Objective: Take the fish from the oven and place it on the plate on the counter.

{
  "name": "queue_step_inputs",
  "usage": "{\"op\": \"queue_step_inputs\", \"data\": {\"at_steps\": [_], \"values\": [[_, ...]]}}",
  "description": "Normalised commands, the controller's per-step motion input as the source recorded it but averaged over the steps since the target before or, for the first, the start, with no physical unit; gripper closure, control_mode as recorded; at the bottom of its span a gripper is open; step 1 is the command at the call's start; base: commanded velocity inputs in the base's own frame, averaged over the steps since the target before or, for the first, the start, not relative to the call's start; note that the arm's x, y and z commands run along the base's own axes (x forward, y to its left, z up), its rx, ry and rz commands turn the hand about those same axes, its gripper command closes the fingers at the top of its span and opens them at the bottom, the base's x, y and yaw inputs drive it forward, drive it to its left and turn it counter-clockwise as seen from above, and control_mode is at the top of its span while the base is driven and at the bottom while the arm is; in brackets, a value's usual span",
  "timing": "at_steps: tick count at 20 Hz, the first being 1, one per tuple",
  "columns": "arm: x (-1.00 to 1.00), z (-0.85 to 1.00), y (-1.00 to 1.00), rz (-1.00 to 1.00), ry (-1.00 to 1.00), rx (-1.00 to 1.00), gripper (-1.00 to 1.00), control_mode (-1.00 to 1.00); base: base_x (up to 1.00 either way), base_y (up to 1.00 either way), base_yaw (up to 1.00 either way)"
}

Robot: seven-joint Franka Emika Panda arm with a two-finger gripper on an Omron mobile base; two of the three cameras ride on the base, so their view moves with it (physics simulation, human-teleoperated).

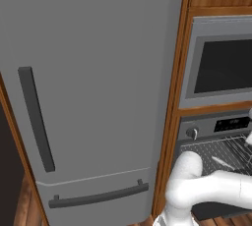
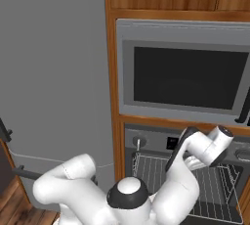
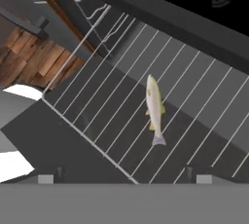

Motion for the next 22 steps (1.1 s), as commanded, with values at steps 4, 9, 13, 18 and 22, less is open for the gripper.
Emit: {"op": "queue_step_inputs", "data": {"at_steps": [4, 9, 13, 18, 22], "values": [[-0.01, -0.25, 0.37, -0.15, 0.00, -0.06, -1.00, -1.00, 0.00, 0.00, 0.00], [0.00, -0.27, 0.07, -0.10, 0.03, -0.02, -1.00, -1.00, 0.00, 0.00, 0.00], [0.00, -0.40, 0.04, -0.01, 0.03, -0.01, -1.00, -1.00, 0.00, 0.00, 0.00], [0.01, -0.24, 0.10, 0.00, 0.04, -0.02, -1.00, -1.00, 0.00, 0.00, 0.00], [0.11, -0.12, 0.00, 0.00, 0.17, 0.00, -1.00, -1.00, 0.00, 0.00, 0.00]]}}
